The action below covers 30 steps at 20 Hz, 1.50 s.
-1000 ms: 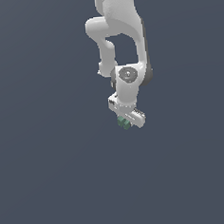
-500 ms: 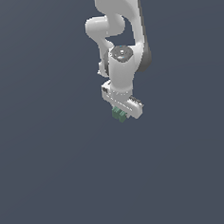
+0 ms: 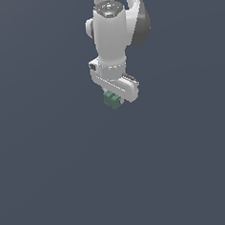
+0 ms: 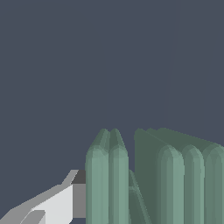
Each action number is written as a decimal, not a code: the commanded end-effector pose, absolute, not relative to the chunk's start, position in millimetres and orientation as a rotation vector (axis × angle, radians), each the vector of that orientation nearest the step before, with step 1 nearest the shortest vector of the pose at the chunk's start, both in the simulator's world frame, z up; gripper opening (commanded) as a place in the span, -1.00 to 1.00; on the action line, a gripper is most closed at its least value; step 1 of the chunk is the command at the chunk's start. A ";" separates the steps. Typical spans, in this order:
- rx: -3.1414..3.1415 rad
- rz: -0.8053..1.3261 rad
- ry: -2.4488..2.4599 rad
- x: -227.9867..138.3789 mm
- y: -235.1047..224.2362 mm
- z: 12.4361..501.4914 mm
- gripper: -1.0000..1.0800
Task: Pick up the object and move it to a goal position.
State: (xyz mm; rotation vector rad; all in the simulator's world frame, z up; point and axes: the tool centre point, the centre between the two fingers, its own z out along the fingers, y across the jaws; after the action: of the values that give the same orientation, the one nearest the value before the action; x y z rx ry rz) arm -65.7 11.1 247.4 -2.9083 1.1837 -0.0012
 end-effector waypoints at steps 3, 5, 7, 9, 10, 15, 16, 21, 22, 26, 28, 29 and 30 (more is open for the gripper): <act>-2.909 0.000 1.184 -65.6 -3.3 294.9 -1.00; -2.909 0.000 1.184 -65.2 -9.5 315.6 -1.00; -2.909 0.000 1.184 -64.7 -15.6 336.2 -1.00; -2.909 0.000 1.184 -63.9 -21.7 356.5 -1.00; -2.909 0.000 1.184 -63.6 -24.8 366.7 -1.00; -2.910 0.000 1.184 -61.2 -39.5 416.7 -1.00; -2.910 0.000 1.184 -60.6 -42.3 425.8 -1.00; -2.910 0.000 1.183 -57.8 -53.3 463.4 -1.00; -2.910 0.000 1.183 -57.3 -55.2 469.3 -1.00; -2.910 0.000 1.183 -55.3 -60.6 488.1 -1.00; -2.910 0.000 1.183 -54.5 -62.6 494.8 -1.00; -2.910 0.000 1.183 -54.1 -63.5 497.6 -1.00; -2.910 0.000 1.183 -53.8 -64.2 499.9 -1.00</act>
State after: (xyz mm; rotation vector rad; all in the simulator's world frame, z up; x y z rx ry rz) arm -54.3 -62.9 495.5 -2.9100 1.1831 -0.0009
